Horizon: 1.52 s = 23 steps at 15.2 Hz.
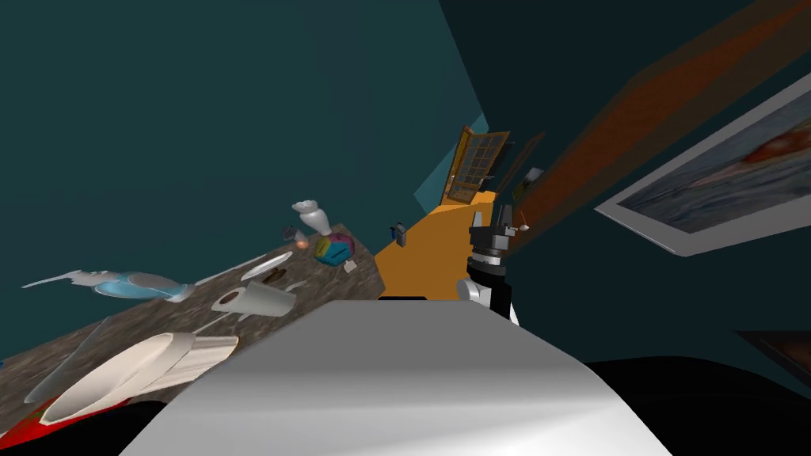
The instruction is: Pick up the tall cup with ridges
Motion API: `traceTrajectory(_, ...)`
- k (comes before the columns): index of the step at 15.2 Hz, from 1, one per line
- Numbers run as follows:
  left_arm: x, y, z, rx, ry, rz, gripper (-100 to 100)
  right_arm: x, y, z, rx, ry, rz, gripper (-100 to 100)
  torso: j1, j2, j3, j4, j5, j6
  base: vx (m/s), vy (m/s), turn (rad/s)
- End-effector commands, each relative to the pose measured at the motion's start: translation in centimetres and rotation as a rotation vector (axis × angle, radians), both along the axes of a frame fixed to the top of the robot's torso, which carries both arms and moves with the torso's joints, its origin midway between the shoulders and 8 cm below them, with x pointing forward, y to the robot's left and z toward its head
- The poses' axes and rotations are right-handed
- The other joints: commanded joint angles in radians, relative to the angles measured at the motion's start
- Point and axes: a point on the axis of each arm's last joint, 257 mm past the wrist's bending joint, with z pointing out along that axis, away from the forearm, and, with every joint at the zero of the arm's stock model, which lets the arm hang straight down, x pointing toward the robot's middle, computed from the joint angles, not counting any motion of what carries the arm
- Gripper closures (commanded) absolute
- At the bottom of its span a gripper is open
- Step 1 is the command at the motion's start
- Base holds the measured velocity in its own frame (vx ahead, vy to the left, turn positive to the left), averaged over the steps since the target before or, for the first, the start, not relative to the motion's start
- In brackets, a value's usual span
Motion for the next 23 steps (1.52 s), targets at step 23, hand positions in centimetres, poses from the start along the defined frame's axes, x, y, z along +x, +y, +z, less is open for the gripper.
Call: traceTrajectory(23, -19.6, 8.9, 11.3, -0.068, 0.597, 0.197, -100, 0.0, 0.0, 0.0, 0.000, 0.000, 0.000, 0, 0.002, 0.001, 0.000, 0.000, 0.001, 0.000, 0.035, 0.016, -0.188)
